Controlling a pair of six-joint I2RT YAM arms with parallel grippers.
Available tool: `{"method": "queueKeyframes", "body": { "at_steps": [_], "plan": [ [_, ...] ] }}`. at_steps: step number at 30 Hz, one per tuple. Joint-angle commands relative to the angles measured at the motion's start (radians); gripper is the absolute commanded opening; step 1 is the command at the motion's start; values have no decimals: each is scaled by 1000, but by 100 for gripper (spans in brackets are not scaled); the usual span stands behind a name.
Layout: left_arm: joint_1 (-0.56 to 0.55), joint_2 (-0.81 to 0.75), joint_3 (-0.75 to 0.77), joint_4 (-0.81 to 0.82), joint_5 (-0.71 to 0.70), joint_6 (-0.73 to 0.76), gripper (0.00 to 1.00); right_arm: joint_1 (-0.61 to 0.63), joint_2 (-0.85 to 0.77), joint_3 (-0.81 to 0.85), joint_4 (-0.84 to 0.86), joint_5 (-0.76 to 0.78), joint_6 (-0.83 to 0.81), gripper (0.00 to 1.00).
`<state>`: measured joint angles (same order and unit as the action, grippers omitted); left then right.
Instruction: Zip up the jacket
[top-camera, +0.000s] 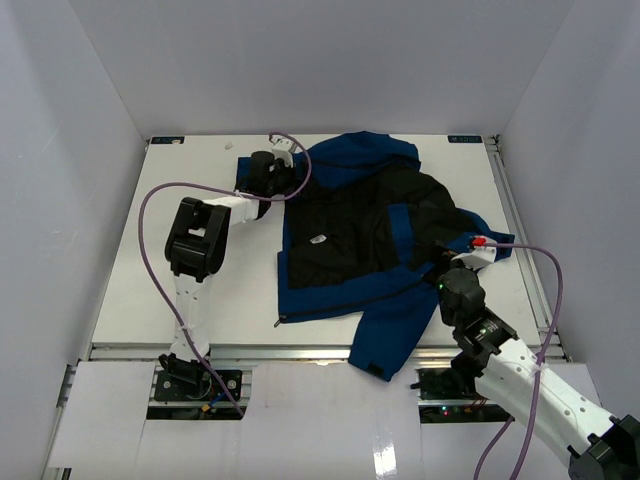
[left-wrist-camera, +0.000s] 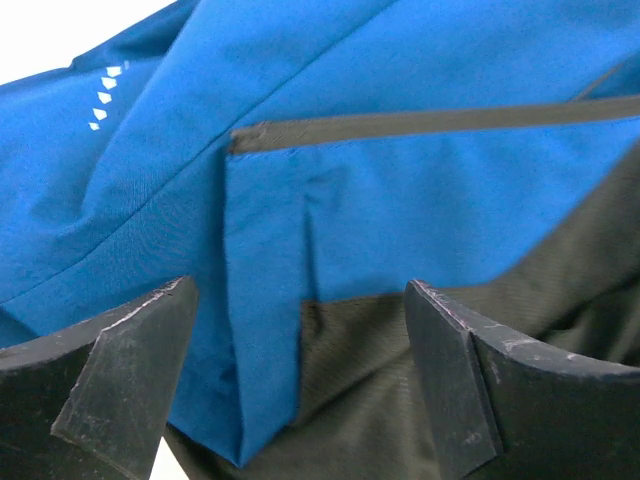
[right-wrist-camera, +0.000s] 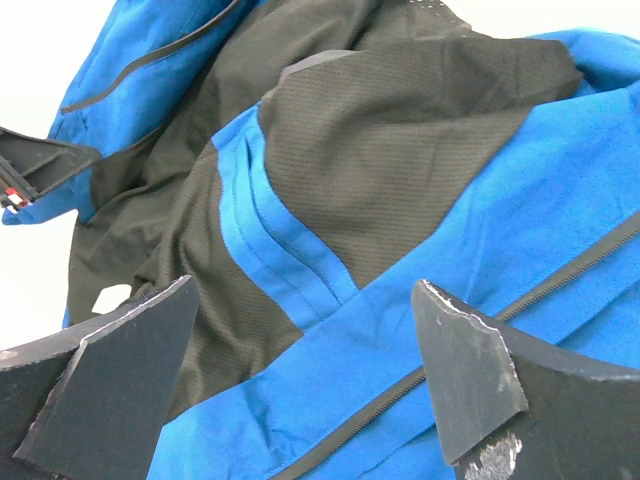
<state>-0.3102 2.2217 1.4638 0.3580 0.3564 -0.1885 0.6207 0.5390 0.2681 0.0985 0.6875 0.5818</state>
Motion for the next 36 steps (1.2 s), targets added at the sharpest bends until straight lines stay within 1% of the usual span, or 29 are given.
{"method": "queueKeyframes", "body": {
  "at_steps": [1,4,5,7,8,10,11,14,17,19,23,25,28,32,34,36],
  "plan": [
    [3,21,33,-23,32,15,89,-7,-4,-15,21,50,-3,93],
    [2,12,1,-6,33,-13,58,-9,25,-17,25,52,7,94],
    [3,-15,-30,7,11,-36,33,-10,45,-19,41,50,6,94],
    [3,-89,-137,48,-54,-74,15,-10,82,-32,77,35,5,94],
    [3,-126,-186,88,-90,-90,10,-11,110,-36,111,25,12,95],
    [2,-246,-331,172,-146,-139,2,-16,171,-20,149,-9,32,94],
    [2,-300,-392,190,-172,-163,0,-20,210,-11,151,-15,43,94],
    [-7,-459,-552,208,-256,-218,0,-48,336,49,146,-36,51,93],
    [-29,-649,-761,251,-340,-278,0,-94,428,95,195,-160,-31,93],
    [-48,-756,-883,283,-401,-293,0,-105,517,146,160,-204,-54,93],
    [-75,-886,-970,166,-539,-313,0,-104,521,149,151,-227,-45,92],
    [-88,-942,-1023,161,-606,-330,0,-105,482,135,147,-225,-29,92],
    [-92,-1017,-1098,188,-634,-351,0,-104,445,115,161,-233,-8,91],
    [-96,-1066,-1130,144,-706,-380,0,-103,457,120,124,-193,34,90],
    [-98,-1086,-1145,142,-716,-387,4,-102,451,105,112,-151,58,89],
    [-98,-1105,-1146,119,-730,-398,14,-103,438,96,101,-109,85,89]
  ]
}}
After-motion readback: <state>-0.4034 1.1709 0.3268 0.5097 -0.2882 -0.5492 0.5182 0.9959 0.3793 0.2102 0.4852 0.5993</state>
